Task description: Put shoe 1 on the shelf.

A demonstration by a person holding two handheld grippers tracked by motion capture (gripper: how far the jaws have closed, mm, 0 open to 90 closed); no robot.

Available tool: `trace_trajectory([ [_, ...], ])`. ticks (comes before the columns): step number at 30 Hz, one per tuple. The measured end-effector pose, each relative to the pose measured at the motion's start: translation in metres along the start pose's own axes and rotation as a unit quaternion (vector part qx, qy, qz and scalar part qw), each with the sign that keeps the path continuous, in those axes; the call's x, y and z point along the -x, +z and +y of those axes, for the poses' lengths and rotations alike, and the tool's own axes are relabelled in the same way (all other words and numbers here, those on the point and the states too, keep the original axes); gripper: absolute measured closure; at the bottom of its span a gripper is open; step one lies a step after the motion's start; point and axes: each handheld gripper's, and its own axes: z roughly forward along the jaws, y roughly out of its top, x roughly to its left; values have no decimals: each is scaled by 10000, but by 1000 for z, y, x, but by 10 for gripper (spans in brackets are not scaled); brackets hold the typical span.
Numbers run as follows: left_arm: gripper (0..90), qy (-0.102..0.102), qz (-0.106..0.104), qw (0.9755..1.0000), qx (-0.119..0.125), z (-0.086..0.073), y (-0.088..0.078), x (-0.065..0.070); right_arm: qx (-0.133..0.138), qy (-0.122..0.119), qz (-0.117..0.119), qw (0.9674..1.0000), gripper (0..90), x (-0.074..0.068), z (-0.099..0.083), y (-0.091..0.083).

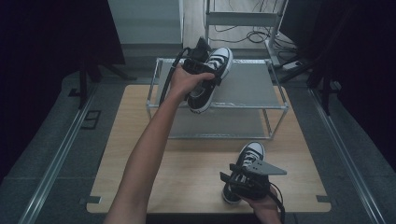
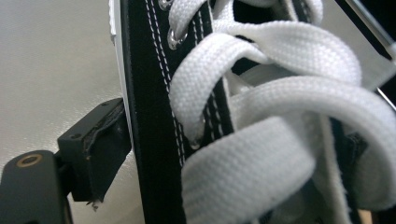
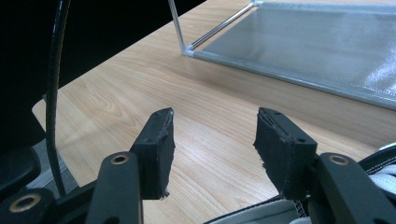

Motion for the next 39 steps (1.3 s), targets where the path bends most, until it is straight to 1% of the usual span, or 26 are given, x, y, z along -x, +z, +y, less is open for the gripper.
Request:
trace_trajectory([
  [4,136,-232,119,9997,-29,4,6,-5,-10,0,1,10000,468,0,-1,0],
  [5,137,-232,119,9997,-29,4,6,-5,-10,0,1,10000,468,0,-1,0],
  [7,137,-337,169,9993,-42,7,9,-8,-14,5,-6,10000,468,1,-1,1],
  [11,137,-521,362,9980,-32,14,15,-14,-39,34,-6,10000,468,2,-3,2],
  [13,136,-536,372,9979,-36,16,16,-16,-53,44,0,10000,468,3,-3,2],
  [14,136,-574,409,9975,-71,18,18,-17,-51,52,7,10000,468,3,-3,1],
  [16,136,-678,509,9964,-64,22,21,-19,-18,55,3,10000,468,2,-3,0],
  [19,135,-807,597,9949,-64,27,26,-23,2,64,0,10000,468,3,-2,-2],
  [21,135,-867,598,9944,-47,30,30,-25,22,87,-7,10000,468,4,-2,-3],
  [22,135,-934,600,9938,-81,32,33,-26,17,87,-7,10000,468,5,-1,-4],
  [23,135,-934,600,9938,-81,32,33,-26,17,87,-7,10000,468,5,-1,-4],
  [25,135,-1000,644,9928,-104,33,37,-27,46,113,-19,9999,468,6,-1,-5],
  [28,135,-1098,724,9912,-148,34,42,-29,59,119,-27,9999,468,7,-1,-7],
  [29,135,-1163,783,9900,-146,35,43,-30,74,121,-35,9999,468,7,-1,-7],
  [30,135,-1163,783,9900,-146,35,43,-30,74,121,-35,9999,468,7,-1,-7],
  [32,135,-1258,860,9882,-147,35,44,-31,67,116,-29,9999,468,7,0,-7],
  [34,135,-1272,881,9878,-155,35,44,-32,62,114,-28,9999,468,7,0,-7],
  [35,134,-1346,934,9864,-150,35,44,-33,56,111,-29,9999,468,8,0,-7],
  [36,134,-1346,934,9864,-150,35,44,-33,60,118,-38,9999,468,7,0,-6],
  [37,134,-1368,972,9857,-150,35,45,-34,60,118,-38,9999,468,7,0,-6],
  [38,134,-1427,1006,9845,-148,35,45,-35,61,125,-33,9999,468,8,0,-6],
  [39,134,-1460,1012,9840,-146,35,45,-36,61,124,-36,9999,468,8,-1,-6],
])
